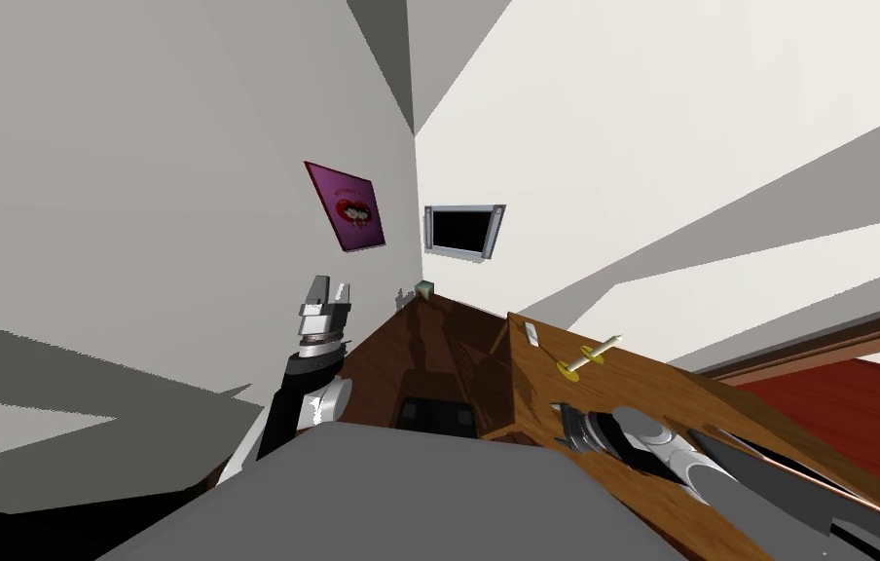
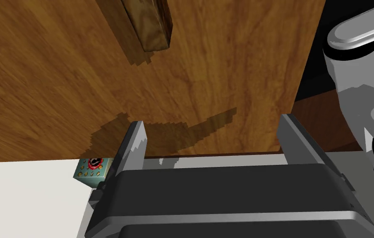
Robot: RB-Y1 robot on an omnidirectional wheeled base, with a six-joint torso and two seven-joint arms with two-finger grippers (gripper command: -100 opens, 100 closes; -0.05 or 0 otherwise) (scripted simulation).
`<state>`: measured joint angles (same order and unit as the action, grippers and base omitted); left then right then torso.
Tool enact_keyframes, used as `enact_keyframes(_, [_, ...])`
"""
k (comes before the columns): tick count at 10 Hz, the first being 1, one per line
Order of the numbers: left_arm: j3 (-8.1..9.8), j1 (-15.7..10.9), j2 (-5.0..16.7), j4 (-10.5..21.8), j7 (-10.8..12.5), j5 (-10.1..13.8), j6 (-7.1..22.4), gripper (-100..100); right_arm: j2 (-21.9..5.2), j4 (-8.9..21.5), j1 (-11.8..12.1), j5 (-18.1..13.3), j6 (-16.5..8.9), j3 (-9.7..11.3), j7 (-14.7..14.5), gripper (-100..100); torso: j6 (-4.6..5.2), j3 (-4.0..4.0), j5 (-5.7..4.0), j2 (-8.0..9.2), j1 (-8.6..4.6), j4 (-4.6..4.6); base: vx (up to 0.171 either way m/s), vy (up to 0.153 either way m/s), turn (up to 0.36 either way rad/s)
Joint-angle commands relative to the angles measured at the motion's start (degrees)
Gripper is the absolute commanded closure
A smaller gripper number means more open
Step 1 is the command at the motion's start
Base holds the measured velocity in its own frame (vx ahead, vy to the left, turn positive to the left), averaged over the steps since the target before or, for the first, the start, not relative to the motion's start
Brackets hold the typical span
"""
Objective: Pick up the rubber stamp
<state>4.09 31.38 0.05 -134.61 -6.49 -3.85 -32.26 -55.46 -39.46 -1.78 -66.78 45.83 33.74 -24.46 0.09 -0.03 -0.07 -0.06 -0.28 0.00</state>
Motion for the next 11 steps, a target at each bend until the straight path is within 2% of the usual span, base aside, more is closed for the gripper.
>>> enact_keyframes(1, [0.0, 0.0, 0.0, 0.0, 0.0, 0.0, 0.0, 0, 0.57, 2.69, -0.84, -0.2, 0.39, 0.21, -0.93, -100, 0.0, 0.0, 0.0, 0.0, 0.0, 0.0, 0.002, -0.027, 0.008])
enact_keyframes(4, [0.0, 0.0, 0.0, 0.0, 0.0, 0.0, 0.0, 0, -0.2, 7.7, -1.41, -3.39, -1.3, 3.9, -2.11, -100, 0.0, 0.02, 0.01, 0.03, -0.06, 0.01, 0.008, -0.079, 0.106])
enact_keyframes(5, [0.0, 0.0, 0.0, 0.0, 0.0, 0.0, 0.0, 0, -0.2, 7.08, -1.41, -3.39, -1.3, 3.9, -2.11, -100, 0.02, -0.01, -0.03, -0.02, -0.19, 0.0, 0.022, -0.082, 0.016])
enact_keyframes(6, [0.0, 0.0, 0.0, 0.0, 0.0, 0.0, 0.0, 0, -0.2, 7.7, -1.41, -3.39, -1.3, 3.9, -2.11, -100, 0.01, -0.03, -0.03, -0.05, -0.1, -0.01, 0.003, -0.023, -0.007])
enact_keyframes(8, [0.0, 0.0, 0.0, 0.0, 0.0, 0.0, 0.0, 0, -0.35, 10.08, -1.57, -4.87, -2.37, 5.81, -2.66, -100, 0.0, 0.0, 0.03, 0.01, 0.12, 0.0, 0.002, -0.045, 0.061])
enact_keyframes(11, [0.0, 0.0, 0.0, 0.0, 0.0, 0.0, 0.0, 0, -0.35, 10.08, -1.57, -4.87, -2.37, 5.81, -2.66, -100, 0.02, 0.01, 0.03, 0.02, 0.13, 0.0, 0.002, -0.026, 0.008])
